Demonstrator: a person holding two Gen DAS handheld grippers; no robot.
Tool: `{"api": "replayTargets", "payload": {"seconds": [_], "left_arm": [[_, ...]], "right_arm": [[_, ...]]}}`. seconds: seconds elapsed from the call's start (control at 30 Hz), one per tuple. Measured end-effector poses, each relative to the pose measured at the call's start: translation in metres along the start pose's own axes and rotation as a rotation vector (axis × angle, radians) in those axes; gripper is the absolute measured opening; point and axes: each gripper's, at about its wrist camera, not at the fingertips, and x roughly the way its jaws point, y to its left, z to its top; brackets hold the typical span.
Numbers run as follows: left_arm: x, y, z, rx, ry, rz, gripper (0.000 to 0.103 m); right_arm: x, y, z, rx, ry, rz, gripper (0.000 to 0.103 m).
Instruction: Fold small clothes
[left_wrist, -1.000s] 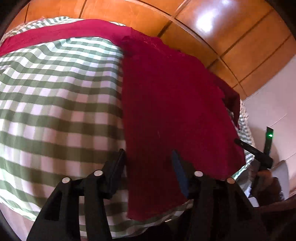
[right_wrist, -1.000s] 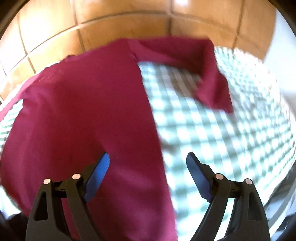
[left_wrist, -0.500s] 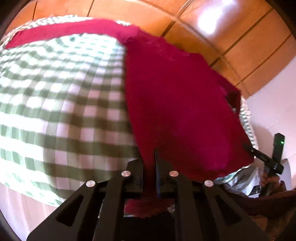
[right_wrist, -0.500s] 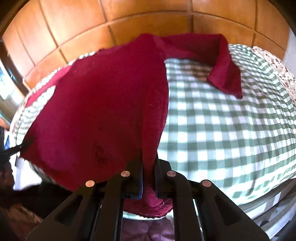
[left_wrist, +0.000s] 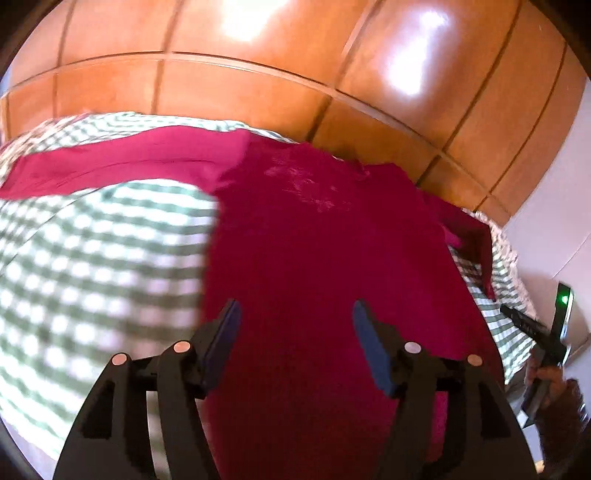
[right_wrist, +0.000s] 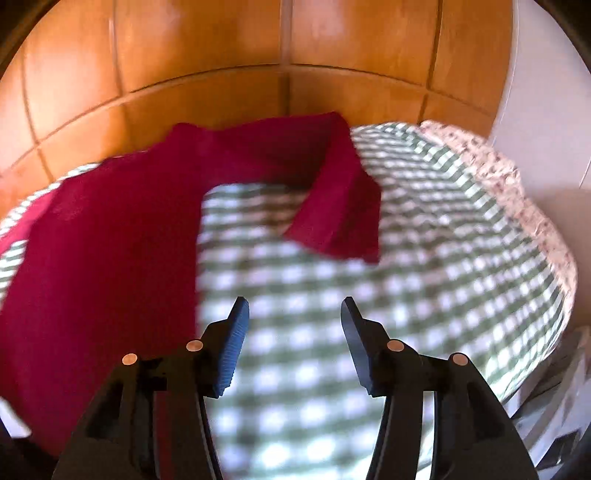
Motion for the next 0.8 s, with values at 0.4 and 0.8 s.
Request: {"api": "replayTargets", "payload": {"seconds": [0.4,0.8], "left_arm": [[0.084,-0.056,0.008,0.133,0.117,0.057,0.065],[0.095,-0.055,0.003,0.112,0.138,0.061,0.069]], "right_arm": [[0.058,-0.032,0.06,0.015,-0.019,-0.125,0.006],[0.008,-0.18,0.138,0.342,-0.156,-0.19,0.006]]}}
